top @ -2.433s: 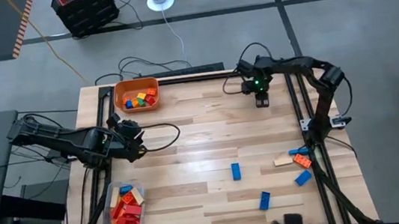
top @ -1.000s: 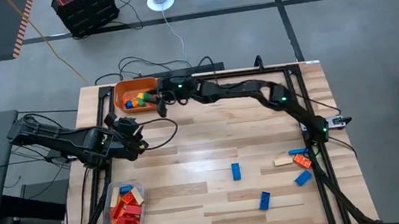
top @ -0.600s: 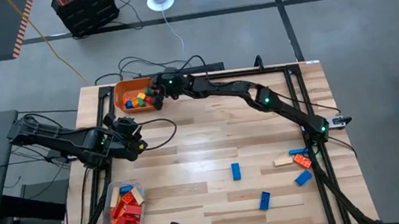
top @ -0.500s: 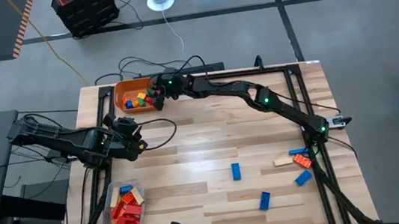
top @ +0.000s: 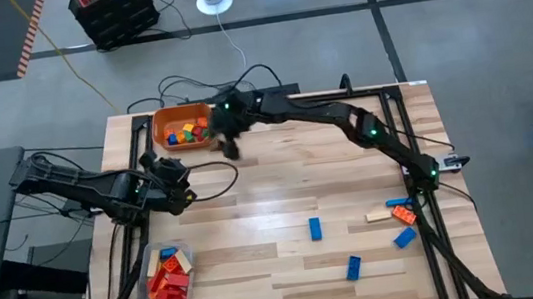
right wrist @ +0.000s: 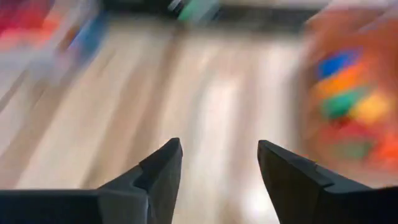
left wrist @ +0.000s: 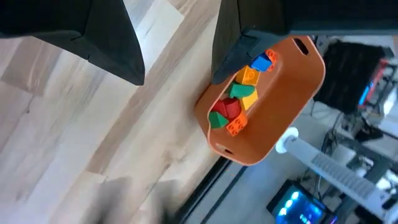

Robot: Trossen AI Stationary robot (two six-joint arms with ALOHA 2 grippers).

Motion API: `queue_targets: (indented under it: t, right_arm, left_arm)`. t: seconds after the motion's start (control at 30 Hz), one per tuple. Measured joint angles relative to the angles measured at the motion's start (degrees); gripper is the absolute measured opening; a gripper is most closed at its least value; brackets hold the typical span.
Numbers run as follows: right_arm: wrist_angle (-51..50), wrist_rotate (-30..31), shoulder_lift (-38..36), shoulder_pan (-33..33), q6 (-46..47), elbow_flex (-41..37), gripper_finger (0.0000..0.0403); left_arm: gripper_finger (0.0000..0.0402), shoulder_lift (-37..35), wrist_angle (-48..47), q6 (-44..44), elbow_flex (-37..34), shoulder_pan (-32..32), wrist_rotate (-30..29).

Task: Sort blocks by size
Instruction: Put the large brown block into the transparent bin

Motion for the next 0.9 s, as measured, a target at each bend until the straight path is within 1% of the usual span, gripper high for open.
queue_targets:
  t: [0.07, 0.13, 0.2, 0.33, 0.43, 0.57, 0.63, 0.73, 0.9]
  right_arm:
    - [-13.3, -0.1, -2.1, 2.6, -5.2, 0.0, 0.0232]
    - [-23.7, -0.1, -3.1, 5.7, -7.4, 0.0, 0.0224]
    - [-32.6, 0.7, -3.2, 8.9, -7.4, -0.1, 0.0216]
    - [-44.5, 2.9, -3.2, 14.7, -2.8, -0.2, 0.0204]
    - [-48.8, 5.5, -3.2, 18.6, 3.4, -0.2, 0.0195]
    - [-52.7, 16.1, -3.4, 25.3, 8.9, -0.2, 0.0180]
    - [-52.6, 18.6, -3.6, 27.8, 11.5, -0.5, 0.0172]
    - [-51.2, 20.4, -3.6, 30.0, 18.0, -0.5, 0.0163]
    - [-52.2, 28.5, -3.6, 34.7, 28.1, -0.6, 0.0165]
  left_arm:
    - [0.0180, 0.0, 0.5, 2.9, 0.0, 0.0, 0.0]
    - [0.0180, 0.0, 1.8, 6.5, 0.0, 0.0, 0.0]
    - [0.0180, 0.0, 3.6, 9.9, 0.0, 0.0, 0.0]
    - [0.0180, 0.0, 8.6, 15.7, 0.0, 0.0, 0.1]
    - [0.0180, 0.0, 10.9, 18.0, 0.0, 0.0, 0.6]
    - [0.0180, 0.0, 10.3, 18.0, 0.0, -0.1, 2.0]
    - [0.0180, 0.0, 10.3, 17.8, 0.0, -0.5, 2.6]
    - [0.0180, 0.0, 10.8, 17.3, 0.0, -1.4, 2.7]
    - [0.0180, 0.0, 10.9, 15.1, 0.0, -3.7, 4.4]
